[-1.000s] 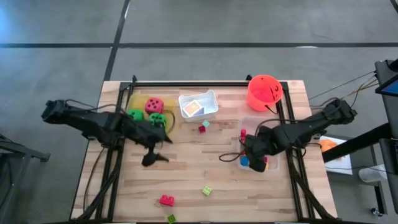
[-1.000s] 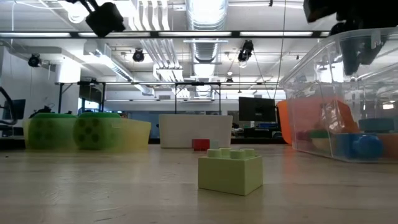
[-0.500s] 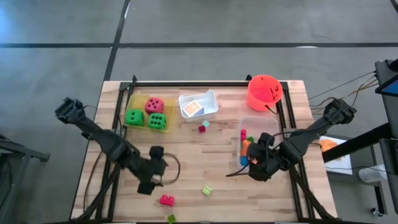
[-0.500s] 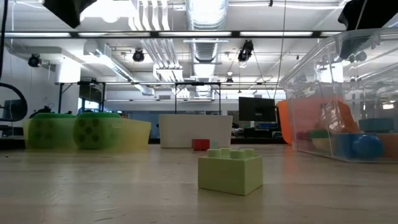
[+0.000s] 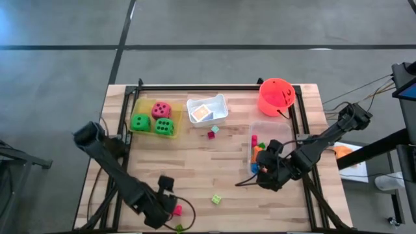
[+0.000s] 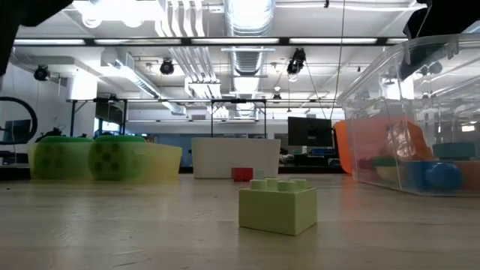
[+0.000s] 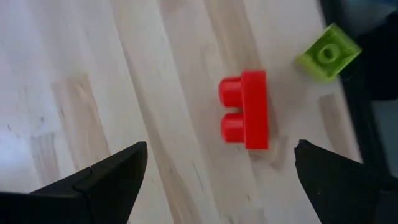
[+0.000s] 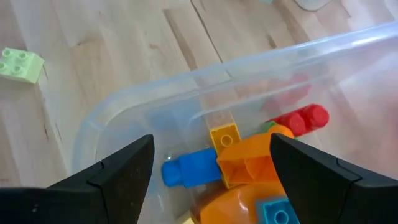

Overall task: Pick & Place Toys
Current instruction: Put the red game piece into the transparent bin

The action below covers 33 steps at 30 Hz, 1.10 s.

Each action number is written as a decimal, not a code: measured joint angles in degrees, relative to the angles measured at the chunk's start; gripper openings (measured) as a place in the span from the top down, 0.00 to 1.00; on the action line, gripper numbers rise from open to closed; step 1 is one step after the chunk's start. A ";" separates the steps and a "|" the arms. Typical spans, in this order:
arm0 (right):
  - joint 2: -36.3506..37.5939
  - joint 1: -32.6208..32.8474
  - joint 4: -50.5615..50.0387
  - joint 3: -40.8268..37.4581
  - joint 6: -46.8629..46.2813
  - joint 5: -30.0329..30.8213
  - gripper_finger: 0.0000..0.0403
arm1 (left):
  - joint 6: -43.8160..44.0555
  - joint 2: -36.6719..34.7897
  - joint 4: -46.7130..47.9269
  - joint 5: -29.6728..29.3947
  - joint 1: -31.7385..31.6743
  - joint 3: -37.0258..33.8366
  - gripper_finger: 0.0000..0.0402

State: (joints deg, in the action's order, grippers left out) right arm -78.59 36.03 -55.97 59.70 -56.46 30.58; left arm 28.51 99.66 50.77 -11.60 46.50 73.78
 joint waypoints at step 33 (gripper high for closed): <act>0.07 0.13 3.22 -0.91 0.95 1.10 0.22 | -3.37 13.24 -9.80 4.63 0.22 -0.06 0.07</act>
State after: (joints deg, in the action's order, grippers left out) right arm -78.52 36.16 -52.76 58.79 -55.51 31.68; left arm 25.13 112.90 40.97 -6.97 46.72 73.71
